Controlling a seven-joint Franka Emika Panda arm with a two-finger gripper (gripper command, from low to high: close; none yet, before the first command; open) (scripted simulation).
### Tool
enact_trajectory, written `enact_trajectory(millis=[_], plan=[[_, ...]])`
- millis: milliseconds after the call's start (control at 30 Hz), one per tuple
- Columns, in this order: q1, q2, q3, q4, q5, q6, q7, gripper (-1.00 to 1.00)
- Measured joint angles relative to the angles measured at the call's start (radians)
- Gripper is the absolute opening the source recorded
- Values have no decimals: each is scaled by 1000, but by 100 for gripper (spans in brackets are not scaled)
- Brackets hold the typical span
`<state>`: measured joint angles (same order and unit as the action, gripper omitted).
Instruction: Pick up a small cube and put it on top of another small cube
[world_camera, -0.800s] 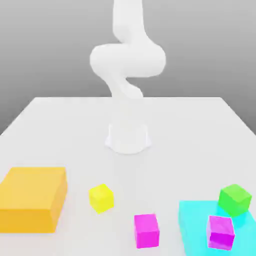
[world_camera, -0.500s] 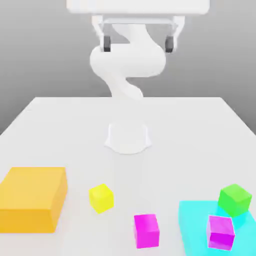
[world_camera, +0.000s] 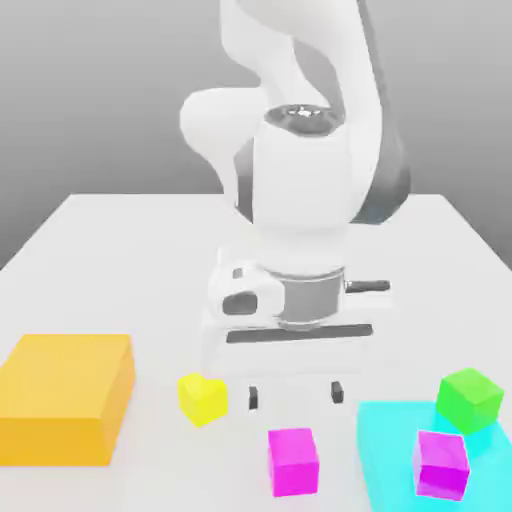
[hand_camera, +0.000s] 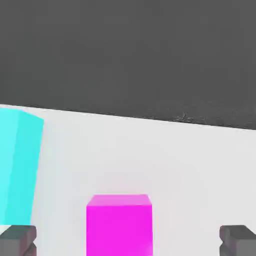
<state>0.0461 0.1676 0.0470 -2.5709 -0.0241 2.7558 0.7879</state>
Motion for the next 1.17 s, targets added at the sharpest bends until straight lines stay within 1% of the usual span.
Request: enact_trajectory(millis=[167, 200, 433, 600, 633, 700, 900, 933, 967, 1033, 1067, 1167], plan=[[14, 182, -16, 23, -19, 141, 13, 0], [16, 202, -19, 27, -21, 158, 15, -100], [15, 199, -18, 26, -24, 156, 18, -100], [4, 41, -3, -3, -2, 26, 1, -100], [12, 19, 3, 9, 2, -8, -4, -100], [35, 1, 31, 69, 5, -87, -13, -100], [121, -30, 120, 282, -2, -332, -31, -100], [132, -23, 129, 305, -7, -348, -31, -100], [138, -2, 131, 313, -15, -336, -26, -100], [148, 58, 126, 310, -35, -274, -14, -100], [151, 79, 124, 307, -42, -250, -9, 100], [151, 79, 124, 307, -42, -250, -9, 100]])
